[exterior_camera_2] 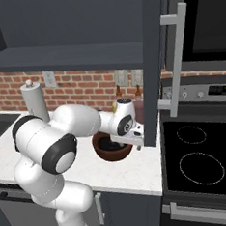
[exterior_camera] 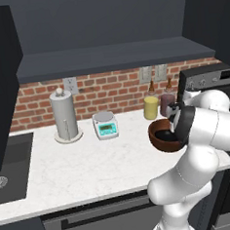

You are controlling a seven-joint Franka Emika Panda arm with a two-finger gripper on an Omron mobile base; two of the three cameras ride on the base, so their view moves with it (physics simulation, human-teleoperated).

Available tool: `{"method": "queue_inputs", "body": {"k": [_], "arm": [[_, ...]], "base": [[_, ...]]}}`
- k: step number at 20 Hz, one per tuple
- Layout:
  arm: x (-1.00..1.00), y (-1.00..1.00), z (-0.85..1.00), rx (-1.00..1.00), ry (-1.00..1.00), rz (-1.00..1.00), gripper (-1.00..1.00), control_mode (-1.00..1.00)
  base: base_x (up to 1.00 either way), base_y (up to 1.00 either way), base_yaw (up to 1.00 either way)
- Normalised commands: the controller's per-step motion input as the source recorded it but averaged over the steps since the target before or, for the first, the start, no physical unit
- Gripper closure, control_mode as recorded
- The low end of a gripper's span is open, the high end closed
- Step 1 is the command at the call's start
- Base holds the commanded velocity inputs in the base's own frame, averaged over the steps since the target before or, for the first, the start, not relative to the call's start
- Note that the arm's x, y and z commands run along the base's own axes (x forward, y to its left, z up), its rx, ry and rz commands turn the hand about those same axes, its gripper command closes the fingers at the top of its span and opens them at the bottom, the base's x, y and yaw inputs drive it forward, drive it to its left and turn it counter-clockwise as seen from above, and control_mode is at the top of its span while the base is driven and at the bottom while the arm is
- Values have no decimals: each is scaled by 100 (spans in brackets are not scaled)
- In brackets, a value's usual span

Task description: Pick up the bowls on the counter and stack them on top of one another in the open cabinet. Place the smaller bowl on top of the larger bowl.

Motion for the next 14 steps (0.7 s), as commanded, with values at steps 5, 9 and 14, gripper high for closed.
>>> {"method": "queue_inputs", "body": {"k": [5, 9, 14], "arm": [[0, 0, 0, 0, 0, 1, 100, -100], [0, 0, 0, 0, 0, 0, 100, -100], [0, 0, 3, 0, 0, 0, 100, -100]], "base": [[0, 0, 0], [0, 0, 0], [0, 0, 0]]}}
